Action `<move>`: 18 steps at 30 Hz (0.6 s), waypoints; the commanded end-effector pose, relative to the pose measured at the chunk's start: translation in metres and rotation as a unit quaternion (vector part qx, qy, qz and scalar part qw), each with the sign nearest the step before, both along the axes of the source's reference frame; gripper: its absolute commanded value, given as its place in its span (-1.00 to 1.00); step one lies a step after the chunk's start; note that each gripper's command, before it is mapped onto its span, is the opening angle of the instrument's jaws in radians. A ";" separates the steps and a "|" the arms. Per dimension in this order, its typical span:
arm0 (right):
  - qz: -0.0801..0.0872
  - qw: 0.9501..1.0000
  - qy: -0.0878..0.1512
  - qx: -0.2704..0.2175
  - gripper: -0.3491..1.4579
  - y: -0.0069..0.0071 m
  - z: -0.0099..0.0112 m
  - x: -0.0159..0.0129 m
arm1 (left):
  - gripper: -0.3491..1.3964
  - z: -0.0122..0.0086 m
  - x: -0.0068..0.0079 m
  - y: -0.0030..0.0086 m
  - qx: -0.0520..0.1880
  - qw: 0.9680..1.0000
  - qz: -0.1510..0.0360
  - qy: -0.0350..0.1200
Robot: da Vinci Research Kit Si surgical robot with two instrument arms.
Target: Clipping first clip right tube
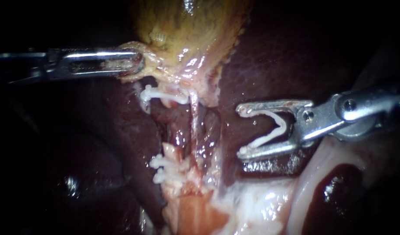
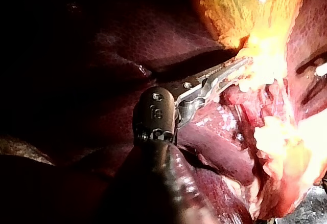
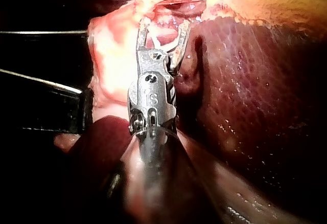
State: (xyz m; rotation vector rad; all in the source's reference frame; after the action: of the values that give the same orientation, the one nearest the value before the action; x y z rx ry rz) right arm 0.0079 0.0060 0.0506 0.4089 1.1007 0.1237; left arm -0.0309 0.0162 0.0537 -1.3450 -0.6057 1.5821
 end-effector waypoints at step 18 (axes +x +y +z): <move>-0.003 1.000 -0.001 0.001 -0.06 0.0000 -0.0001 0.0003 | -1.00 -0.0071 0.0066 0.0049 -0.019 0.999 -0.030 -0.011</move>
State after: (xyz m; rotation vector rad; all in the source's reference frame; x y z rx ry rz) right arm 0.0083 0.0060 0.0505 0.4127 1.0992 0.1210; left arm -0.0243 0.0210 0.0466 -1.3947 -0.5480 1.5383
